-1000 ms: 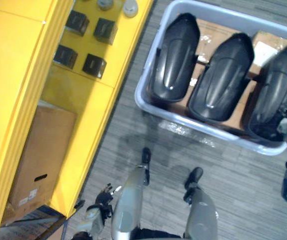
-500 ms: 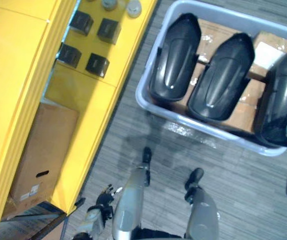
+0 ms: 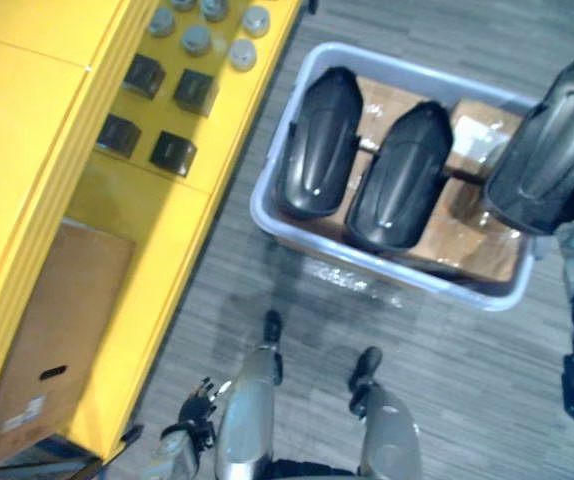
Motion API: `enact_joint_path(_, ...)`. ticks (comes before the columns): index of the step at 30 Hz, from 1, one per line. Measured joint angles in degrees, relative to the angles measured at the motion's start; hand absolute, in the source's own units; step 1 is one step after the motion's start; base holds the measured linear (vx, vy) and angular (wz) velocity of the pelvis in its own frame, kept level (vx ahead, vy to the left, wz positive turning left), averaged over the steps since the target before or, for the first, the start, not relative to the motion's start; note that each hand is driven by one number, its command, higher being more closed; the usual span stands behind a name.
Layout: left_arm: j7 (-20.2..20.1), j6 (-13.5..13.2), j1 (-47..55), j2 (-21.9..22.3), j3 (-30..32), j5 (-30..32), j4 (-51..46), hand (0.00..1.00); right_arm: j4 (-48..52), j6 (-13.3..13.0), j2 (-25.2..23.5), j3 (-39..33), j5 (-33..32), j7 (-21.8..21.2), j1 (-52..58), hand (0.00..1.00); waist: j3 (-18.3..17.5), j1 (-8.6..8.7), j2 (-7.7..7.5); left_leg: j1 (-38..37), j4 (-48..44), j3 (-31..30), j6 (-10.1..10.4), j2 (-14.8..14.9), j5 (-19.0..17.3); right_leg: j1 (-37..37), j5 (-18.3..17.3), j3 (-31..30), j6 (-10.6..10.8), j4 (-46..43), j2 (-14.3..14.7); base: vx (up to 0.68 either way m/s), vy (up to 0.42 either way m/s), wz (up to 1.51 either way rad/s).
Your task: Walk over and take plastic housings, then place them on the shelf
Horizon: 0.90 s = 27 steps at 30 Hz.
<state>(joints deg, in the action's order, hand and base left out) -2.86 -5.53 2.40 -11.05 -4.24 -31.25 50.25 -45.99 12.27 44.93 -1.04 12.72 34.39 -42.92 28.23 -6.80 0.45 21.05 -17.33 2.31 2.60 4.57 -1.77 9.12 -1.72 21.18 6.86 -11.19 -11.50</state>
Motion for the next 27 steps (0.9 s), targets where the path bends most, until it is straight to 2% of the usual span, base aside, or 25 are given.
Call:
enact_joint_path(6,2.84,-2.2,2.62,0.14,3.7,-0.45,-4.1,0.0,10.54,-3.68,-4.5,-1.99,3.36,5.17,7.56,1.0,-1.63,0.1,-3.34,-4.91,3.97,0.23,0.81,-0.57,0.84,-4.4,0.26,0.67,0.18,2.7,0.04,0.03,-0.004,0.04)
enact_joint_path(8,5.83,-4.63,2.85,0.2,5.91,0.37,-5.8,0.0,14.7,-4.72,-7.21,-2.38,4.66,7.03,11.74,1.0,-3.07,0.13,-5.18,-6.97,7.06,0.51,1.05,-0.9,1.88,-5.65,0.28,0.85,0.19,3.93,0.06,0.05,-0.022,0.04)
enact_joint_path(9,6.67,-4.99,3.15,0.16,6.68,0.42,-6.89,0.0,16.17,-4.78,-7.97,-2.5,5.2,7.18,12.92,1.0,-3.56,0.24,-5.62,-7.51,7.94,0.59,1.13,-1.01,2.14,-5.98,0.3,0.9,0.23,4.31,0.06,0.1,-0.033,0.0)
enact_joint_path(10,8.63,-6.67,3.95,0.09,8.49,2.25,-9.86,0.0,19.74,-5.29,-9.86,-2.89,7.17,7.56,15.95,1.0,-4.73,0.56,-6.71,-9.3,9.89,0.83,1.24,-1.22,2.54,-7.19,0.38,0.94,0.35,5.33,0.06,0.1,-0.026,-0.03)
enact_joint_path(12,10.52,-8.1,4.96,0.04,9.65,4.06,-13.96,0.0,22.86,-6.18,-11.29,-2.96,9.14,8.16,19.16,1.0,-7.16,0.86,-7.65,-10.07,11.28,1.28,1.33,-1.4,2.61,-7.45,0.47,0.85,0.45,6.15,-0.02,0.12,-0.013,-0.04)
enact_joint_path(13,12.59,-9.15,5.65,0.01,10.11,7.11,-19.66,0.0,25.76,-7.2,-12.3,-3.43,11.12,8.23,22.33,1.0,-9.05,1.3,-8.14,-11.14,12.2,1.35,1.35,-1.69,2.63,-8.52,0.66,0.93,0.71,7.11,-0.11,0.15,-0.004,-0.03)
enact_joint_path(15,14.16,-9.33,5.65,-0.03,10.11,9.69,-25.59,0.0,28.1,-7.66,-13.03,-3.45,13.12,8.22,25.06,1.0,-10.56,1.44,-8.18,-13.26,13.54,1.53,1.35,-1.95,2.62,-10.14,0.73,0.92,0.78,7.63,-0.28,0.13,0.0,0.0)
enact_joint_path(16,14.65,-9.46,5.56,-0.14,9.99,10.74,-28.86,0.0,29.39,-8.22,-13.72,-3.46,14.28,8.21,26.8,1.0,-12.52,1.69,-8.22,-13.66,14.26,1.6,1.35,-2.06,2.62,-10.31,0.82,0.92,0.93,7.87,-0.34,0.13,0.006,-0.04)
enact_joint_path(17,15.17,-9.57,5.22,-0.42,9.76,12.25,-32.48,0.0,30.24,-9.52,-14.63,-3.43,16.12,8.16,28.31,1.0,-14.55,1.97,-8.11,-14.55,15.18,1.95,1.35,-2.03,2.63,-10.72,1.32,0.81,0.96,8.23,-0.29,0.15,0.01,-0.08)
enact_joint_path(19,14.96,-9.79,4.13,-0.94,9.2,13.74,-36.57,0.0,30.83,-11.3,-15.28,-3.39,18.07,8.0,29.26,1.0,-16.11,2.31,-7.63,-16.34,15.98,2.96,1.34,-2.0,2.63,-11.97,2.31,0.63,0.89,8.96,-0.25,0.1,0.018,-0.17)
enact_joint_path(21,12.75,-9.51,2.11,-2.15,6.9,13.89,-39.51,0.0,31.46,-13.69,-15.39,-3.33,19.98,7.84,29.26,1.0,-17.26,3.05,-6.71,-18.43,17.11,3.59,1.32,-2.03,2.65,-13.25,3.6,0.55,0.95,9.57,-0.29,0.06,0.045,-0.17)
enact_joint_path(23,10.53,-8.61,0.64,-2.23,5.23,14.21,-40.8,0.0,31.46,-15.35,-15.39,-2.56,20.71,6.54,29.22,1.0,-18.54,2.94,-6.54,-19.15,17.33,4.63,1.32,-2.04,2.65,-13.35,4.41,0.32,0.66,9.85,-0.36,0.02,0.056,-0.21)
enact_joint_path(25,8.08,-6.79,-0.75,-2.27,3.04,14.05,-41.25,0.0,31.91,-17.51,-15.37,-1.84,22.19,5.0,29.23,1.0,-19.52,3.14,-6.33,-19.72,17.45,4.91,1.32,-2.02,2.65,-13.59,4.9,0.22,0.7,9.94,-0.42,0.0,0.034,-0.15)
enact_joint_path(27,3.78,-3.47,-1.6,-2.25,0.89,10.19,-43.05,0.0,33.56,-19.98,-15.31,-0.21,23.77,2.9,29.16,1.0,-19.78,3.63,-6.26,-21.44,17.81,5.28,1.32,-1.97,2.65,-15.12,4.91,0.14,0.69,10.27,-0.52,-0.03,0.019,-0.07)
